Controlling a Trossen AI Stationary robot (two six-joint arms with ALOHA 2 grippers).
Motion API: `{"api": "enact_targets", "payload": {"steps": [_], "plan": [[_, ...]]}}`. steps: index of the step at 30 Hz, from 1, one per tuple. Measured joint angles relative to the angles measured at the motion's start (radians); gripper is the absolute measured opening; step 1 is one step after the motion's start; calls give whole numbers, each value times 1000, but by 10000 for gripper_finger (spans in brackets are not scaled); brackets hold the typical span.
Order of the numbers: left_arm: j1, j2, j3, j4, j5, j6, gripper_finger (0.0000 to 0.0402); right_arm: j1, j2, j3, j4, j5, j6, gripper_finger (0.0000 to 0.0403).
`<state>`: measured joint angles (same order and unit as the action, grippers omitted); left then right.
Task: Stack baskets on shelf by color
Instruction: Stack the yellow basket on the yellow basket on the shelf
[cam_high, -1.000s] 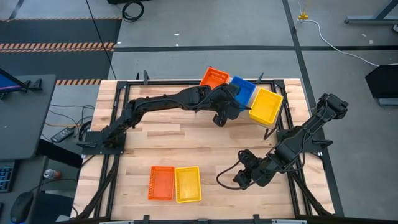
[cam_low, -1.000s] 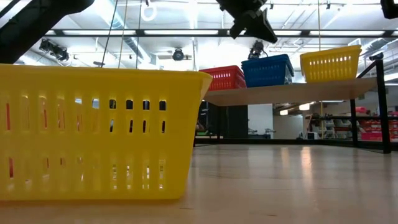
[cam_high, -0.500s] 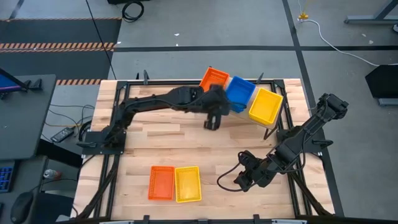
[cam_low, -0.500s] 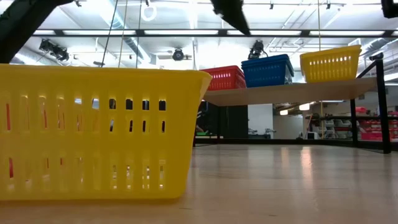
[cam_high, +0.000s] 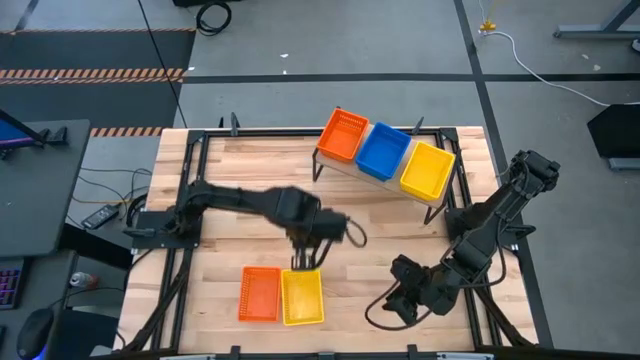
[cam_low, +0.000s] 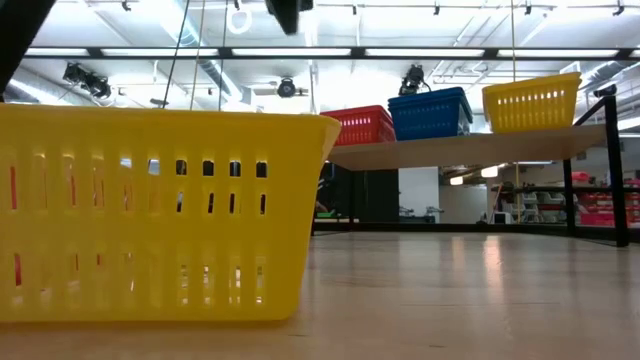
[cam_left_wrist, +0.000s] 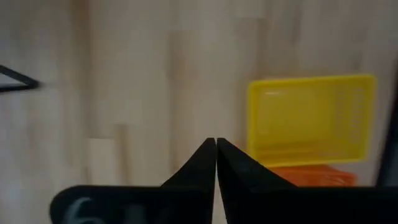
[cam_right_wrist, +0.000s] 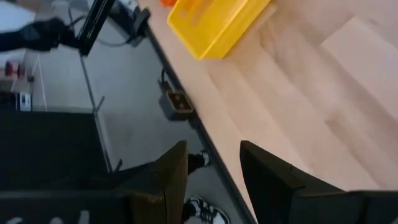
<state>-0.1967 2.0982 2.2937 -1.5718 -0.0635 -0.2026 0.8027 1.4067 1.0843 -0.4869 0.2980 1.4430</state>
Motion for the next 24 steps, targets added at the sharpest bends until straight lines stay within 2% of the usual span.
{"api": "enact_targets", "payload": {"steps": [6,10,14,18,24], "plan": [[-129,0,0,5,24,-171,50,35,0,0,32,-38,-29,154],[-218,0,0,2,24,-283,78,57,0,0,97,-5,-72,154],[-310,0,0,1,23,-340,109,64,0,0,145,48,-105,154],[-371,0,0,1,-10,-389,133,63,0,0,200,52,-142,154],[-436,-20,1,1,-40,-467,148,61,0,0,237,49,-164,154]]}}
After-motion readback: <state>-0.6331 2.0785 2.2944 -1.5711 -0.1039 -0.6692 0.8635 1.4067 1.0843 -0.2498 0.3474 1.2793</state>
